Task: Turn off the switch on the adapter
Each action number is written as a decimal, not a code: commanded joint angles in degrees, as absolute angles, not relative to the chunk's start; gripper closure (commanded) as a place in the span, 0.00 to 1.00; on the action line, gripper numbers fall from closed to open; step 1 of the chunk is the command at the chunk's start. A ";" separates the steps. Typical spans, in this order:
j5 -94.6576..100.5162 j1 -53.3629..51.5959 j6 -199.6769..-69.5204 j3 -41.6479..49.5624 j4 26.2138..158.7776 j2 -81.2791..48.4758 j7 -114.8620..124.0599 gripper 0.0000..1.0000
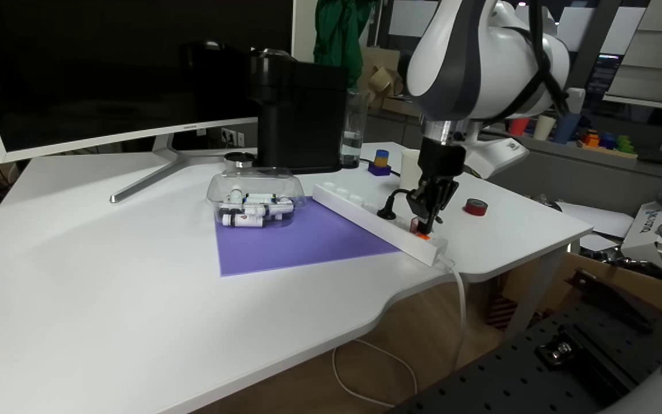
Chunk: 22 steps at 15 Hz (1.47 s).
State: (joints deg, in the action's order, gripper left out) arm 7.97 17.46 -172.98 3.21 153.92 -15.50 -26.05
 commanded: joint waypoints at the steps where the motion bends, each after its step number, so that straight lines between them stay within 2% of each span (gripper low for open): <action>1: 9.49 16.13 -170.63 4.54 152.82 -15.52 -25.25 1.00; 12: 11.85 12.63 -168.38 7.33 152.66 -15.70 -23.65 1.00; 22: 17.19 3.75 -171.44 13.98 152.77 -18.51 -13.76 1.00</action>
